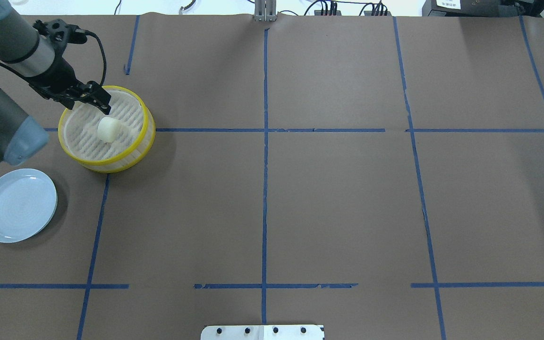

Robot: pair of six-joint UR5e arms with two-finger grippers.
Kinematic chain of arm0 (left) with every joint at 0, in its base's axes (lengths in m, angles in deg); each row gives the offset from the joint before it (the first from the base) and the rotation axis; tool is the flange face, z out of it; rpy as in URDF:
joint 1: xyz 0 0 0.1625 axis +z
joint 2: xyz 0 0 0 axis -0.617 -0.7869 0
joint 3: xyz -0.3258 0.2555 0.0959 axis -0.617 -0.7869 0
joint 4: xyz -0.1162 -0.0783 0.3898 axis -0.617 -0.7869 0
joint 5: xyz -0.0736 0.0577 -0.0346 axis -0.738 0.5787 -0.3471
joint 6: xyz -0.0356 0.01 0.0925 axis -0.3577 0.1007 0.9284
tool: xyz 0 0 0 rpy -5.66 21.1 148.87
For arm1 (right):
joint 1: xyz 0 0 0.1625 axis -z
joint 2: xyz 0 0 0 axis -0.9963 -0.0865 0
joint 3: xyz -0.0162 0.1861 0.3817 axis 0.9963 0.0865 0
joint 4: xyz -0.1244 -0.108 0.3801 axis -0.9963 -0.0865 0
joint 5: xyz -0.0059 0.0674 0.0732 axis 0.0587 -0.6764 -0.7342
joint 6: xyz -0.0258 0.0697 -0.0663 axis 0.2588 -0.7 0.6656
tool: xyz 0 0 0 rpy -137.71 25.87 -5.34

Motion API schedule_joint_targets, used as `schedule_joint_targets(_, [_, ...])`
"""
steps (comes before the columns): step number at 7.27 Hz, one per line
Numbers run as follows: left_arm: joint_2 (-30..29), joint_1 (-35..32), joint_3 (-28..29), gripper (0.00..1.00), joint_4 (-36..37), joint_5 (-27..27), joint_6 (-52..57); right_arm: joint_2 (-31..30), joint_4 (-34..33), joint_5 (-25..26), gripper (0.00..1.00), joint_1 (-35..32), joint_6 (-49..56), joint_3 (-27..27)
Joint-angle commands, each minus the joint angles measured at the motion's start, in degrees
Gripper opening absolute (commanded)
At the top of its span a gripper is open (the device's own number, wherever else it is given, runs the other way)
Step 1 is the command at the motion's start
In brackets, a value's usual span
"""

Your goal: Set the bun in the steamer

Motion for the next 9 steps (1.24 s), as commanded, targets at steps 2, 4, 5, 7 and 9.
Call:
schedule_joint_targets(2, [11.03,-11.34,-10.27,1.0,1.14,-0.14,17.99,0.0,0.0,0.0,1.0,0.03,0.0,0.0])
schedule_joint_targets(4, [18.86,-22.08,-7.14,1.0,1.23,-0.4,34.73,0.0,0.0,0.0,1.0,0.03,0.0,0.0])
schedule_joint_targets(5, [20.02,-28.81,-2.16,1.0,1.14,-0.49,37.75,0.0,0.0,0.0,1.0,-0.05,0.0,0.0])
schedule_joint_targets(7, [23.53,-30.9,1.05,1.0,0.53,-0.4,40.41,0.0,0.0,0.0,1.0,0.03,0.0,0.0])
schedule_joint_targets(9, [24.51,-31.69,1.32,1.0,1.32,-3.1,39.54,0.0,0.0,0.0,1.0,-0.05,0.0,0.0])
